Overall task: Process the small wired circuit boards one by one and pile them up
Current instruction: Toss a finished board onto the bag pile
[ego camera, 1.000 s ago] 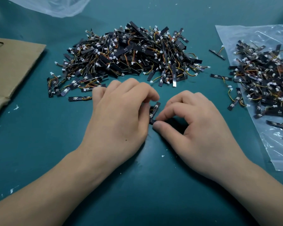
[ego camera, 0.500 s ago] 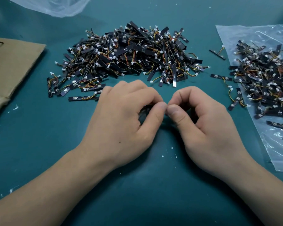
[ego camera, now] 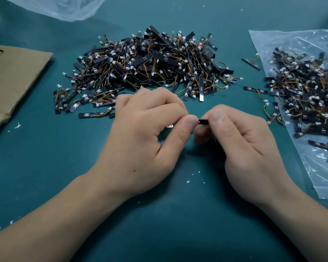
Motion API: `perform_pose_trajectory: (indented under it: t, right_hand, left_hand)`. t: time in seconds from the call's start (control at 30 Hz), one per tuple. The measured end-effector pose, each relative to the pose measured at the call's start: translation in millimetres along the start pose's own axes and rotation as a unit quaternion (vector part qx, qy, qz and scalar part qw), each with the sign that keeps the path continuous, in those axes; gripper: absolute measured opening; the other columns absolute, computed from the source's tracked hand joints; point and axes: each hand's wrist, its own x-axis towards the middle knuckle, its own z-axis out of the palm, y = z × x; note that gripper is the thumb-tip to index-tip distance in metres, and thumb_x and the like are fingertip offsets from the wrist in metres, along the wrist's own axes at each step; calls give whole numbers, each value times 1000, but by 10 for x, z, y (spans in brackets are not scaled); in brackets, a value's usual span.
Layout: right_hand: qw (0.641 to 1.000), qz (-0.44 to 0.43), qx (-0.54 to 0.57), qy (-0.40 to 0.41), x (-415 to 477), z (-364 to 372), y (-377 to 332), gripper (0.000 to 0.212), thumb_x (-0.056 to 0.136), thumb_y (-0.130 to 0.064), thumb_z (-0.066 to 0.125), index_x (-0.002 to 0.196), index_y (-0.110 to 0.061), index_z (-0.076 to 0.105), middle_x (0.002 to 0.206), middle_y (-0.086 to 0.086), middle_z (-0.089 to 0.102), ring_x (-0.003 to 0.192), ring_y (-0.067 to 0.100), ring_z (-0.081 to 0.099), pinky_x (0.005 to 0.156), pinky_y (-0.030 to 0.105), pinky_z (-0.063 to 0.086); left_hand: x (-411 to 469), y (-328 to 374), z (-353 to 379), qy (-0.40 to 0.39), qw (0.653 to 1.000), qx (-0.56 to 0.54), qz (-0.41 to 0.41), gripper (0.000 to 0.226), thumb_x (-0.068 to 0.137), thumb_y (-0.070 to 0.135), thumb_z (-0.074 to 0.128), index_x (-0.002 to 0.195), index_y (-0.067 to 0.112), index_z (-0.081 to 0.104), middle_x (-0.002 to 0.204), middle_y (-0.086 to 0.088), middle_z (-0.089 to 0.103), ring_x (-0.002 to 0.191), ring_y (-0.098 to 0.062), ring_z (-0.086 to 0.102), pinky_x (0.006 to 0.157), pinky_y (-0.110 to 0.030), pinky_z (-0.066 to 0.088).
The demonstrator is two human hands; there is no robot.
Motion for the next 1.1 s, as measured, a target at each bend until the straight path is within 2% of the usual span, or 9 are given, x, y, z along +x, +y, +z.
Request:
perform_pose_trajectory:
  t: [0.07,0.17,0.33,0.53,0.63,0.8,0.9,1.0,1.1]
  right_hand:
    - [1000,-1,2,-7,4,-3,-5,45,106,-38,39,72,-17,59,70,1,62,66,13,58,63,22,45]
    - [1000,5,18,-4,17,-15,10,46,106,-38,39,67,-18,52,65,3,58,62,17,53,61,30,44]
    - [998,5,69,2,13,-41,16,37,102,-36,41,69,-24,52,67,0,60,63,23,53,62,40,42]
    - [982,15,185,18,2,-72,7,31,99,-33,45,70,-24,53,68,0,57,66,20,51,66,30,40]
    - [980,-2,199,-1,-3,-89,6,31,103,-24,50,73,-21,55,68,3,57,65,19,53,67,27,42]
    - [985,-20,161,-59,-8,-103,-3,31,101,-26,48,74,-16,60,64,-2,60,60,21,54,64,26,42]
    - [984,-19,146,-99,-18,-107,-8,31,99,-26,49,72,-16,60,63,-4,60,58,20,52,61,26,41]
    - [981,-17,141,-130,-30,-126,-13,30,99,-24,49,72,-17,60,62,-5,61,55,21,50,57,25,39]
    - [985,-13,148,-89,-27,-99,-11,29,101,-25,50,75,-16,62,65,-2,62,59,17,54,60,23,43]
  left_hand:
    - [5,-7,12,-21,999,-24,13,32,103,31,52,83,17,72,90,8,65,86,-19,62,79,-51,43]
    - [11,-6,11,-41,998,-52,12,30,104,29,50,88,15,70,84,10,63,81,-16,61,72,-46,46]
    - [19,1,-27,-59,992,-115,-8,23,106,23,50,104,14,70,89,7,68,86,-12,65,77,-29,50]
    - [25,-38,15,-60,991,-113,40,17,105,22,54,110,18,70,88,15,63,82,2,57,76,-12,41]
    - [13,-111,87,-35,991,-120,44,15,105,20,56,110,18,71,89,17,63,83,3,59,75,-11,39]
    - [17,-160,142,19,990,-135,-16,22,105,34,56,112,25,75,86,26,59,76,2,57,71,-9,35]
    - [21,-92,81,16,990,-138,6,18,103,24,64,114,20,77,88,27,58,79,2,58,73,-9,36]
    - [22,-12,29,-24,987,-158,25,24,102,17,62,122,15,75,91,11,69,85,-6,66,76,-16,46]
    - [19,20,28,-35,988,-152,8,38,101,15,62,139,18,63,101,5,69,81,-18,66,74,-26,52]
